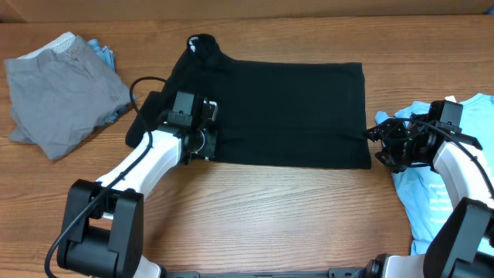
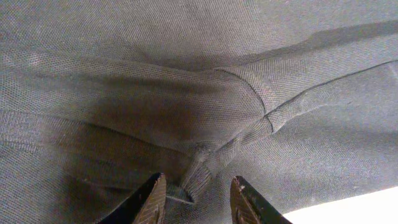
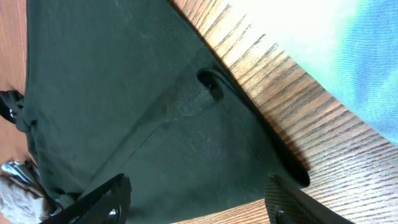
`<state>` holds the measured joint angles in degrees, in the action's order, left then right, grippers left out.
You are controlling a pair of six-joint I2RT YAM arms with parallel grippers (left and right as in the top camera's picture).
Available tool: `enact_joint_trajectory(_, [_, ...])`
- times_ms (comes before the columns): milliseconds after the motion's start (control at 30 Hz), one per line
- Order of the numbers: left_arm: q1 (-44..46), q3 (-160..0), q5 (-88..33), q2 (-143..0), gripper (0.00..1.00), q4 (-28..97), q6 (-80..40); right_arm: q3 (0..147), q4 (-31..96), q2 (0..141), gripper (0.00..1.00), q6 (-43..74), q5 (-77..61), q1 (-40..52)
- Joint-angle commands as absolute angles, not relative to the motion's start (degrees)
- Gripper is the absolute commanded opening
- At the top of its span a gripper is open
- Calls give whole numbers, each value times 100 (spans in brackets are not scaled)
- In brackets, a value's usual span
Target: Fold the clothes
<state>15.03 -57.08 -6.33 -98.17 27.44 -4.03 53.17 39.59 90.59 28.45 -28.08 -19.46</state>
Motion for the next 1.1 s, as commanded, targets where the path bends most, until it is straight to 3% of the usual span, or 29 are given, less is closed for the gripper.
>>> enact_joint_trajectory(0, [1542,-5725,-539,-9937,38,2738,-384,5443,3931,9056,72,2803,-2794,-1929])
enact_joint_trajectory(100, [1540,-5725,-537,-10038,36,2742,-381,5443,3931,9056,72,2803,-2794,-1929])
enact_joint_trajectory(167, [1540,-5725,-604,-10108,30,2740,-384,5443,3933,9056,72,2803,-2794,-1929])
enact_joint_trajectory(300, [1540,-5752,-751,-10119,6,2637,-388,5443,3933,9056,72,2803,-2794,-1929])
enact_joint_trajectory(333, [1540,-5787,-751,-10119,4,2655,-414,5443,3931,9056,72,2803,-2794,-1929])
enact_joint_trajectory(733, [1546,-7282,-751,-10073,4,3868,-489,5443,3924,9056,72,2803,-2792,-1929])
enact_joint_trajectory(1067, [1546,-7319,-705,-10197,5,3361,-126,5443,3907,9056,72,2803,-2792,-1929])
